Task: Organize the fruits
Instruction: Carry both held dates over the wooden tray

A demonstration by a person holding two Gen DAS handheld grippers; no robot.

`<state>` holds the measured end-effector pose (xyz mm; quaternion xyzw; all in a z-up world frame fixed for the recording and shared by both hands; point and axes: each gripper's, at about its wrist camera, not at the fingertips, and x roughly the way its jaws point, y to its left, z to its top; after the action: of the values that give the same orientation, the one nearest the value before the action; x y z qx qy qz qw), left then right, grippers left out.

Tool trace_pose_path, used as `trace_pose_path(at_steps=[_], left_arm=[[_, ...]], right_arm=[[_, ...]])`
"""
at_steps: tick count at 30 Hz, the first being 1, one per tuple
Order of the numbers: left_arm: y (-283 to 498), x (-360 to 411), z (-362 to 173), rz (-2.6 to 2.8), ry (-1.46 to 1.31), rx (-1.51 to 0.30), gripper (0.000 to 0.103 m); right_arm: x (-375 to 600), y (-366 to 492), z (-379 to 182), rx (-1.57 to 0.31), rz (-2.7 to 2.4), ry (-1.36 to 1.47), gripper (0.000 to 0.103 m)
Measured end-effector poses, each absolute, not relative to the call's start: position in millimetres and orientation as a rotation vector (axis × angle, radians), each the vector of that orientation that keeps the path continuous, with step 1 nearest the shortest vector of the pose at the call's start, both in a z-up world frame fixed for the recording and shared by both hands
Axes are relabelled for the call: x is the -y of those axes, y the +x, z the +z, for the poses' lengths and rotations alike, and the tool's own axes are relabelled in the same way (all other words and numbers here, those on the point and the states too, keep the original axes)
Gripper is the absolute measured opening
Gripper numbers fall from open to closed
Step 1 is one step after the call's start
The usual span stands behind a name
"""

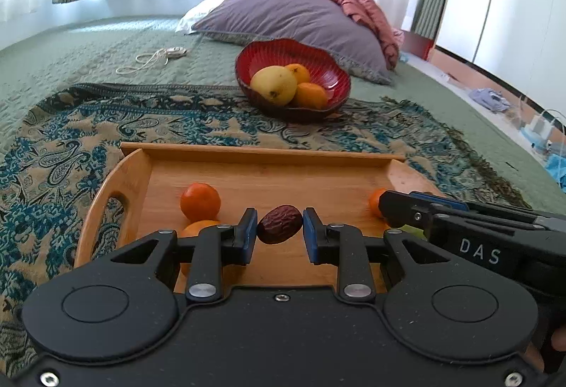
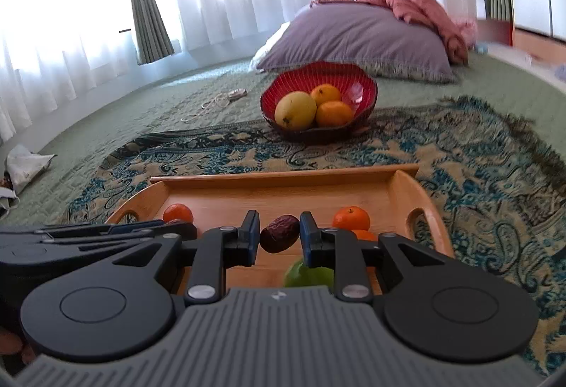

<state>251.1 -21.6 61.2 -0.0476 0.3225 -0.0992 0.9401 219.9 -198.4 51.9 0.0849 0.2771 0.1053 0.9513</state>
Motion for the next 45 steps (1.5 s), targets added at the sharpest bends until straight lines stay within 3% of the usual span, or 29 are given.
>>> trace_pose_path(at_steps=[16, 45], left_arm=[[290.6, 27.6, 40.7, -0.180, -0.086, -0.737, 0.026], [312.0, 38.9, 31.0, -0.188, -0.033, -0.769, 0.026]], right_arm=[[194.4, 276.4, 36.8, -0.746, 0.190, 0.146, 0.028], [197.6, 292.5, 25.7, -0.797, 0.171, 0.145, 0.029]])
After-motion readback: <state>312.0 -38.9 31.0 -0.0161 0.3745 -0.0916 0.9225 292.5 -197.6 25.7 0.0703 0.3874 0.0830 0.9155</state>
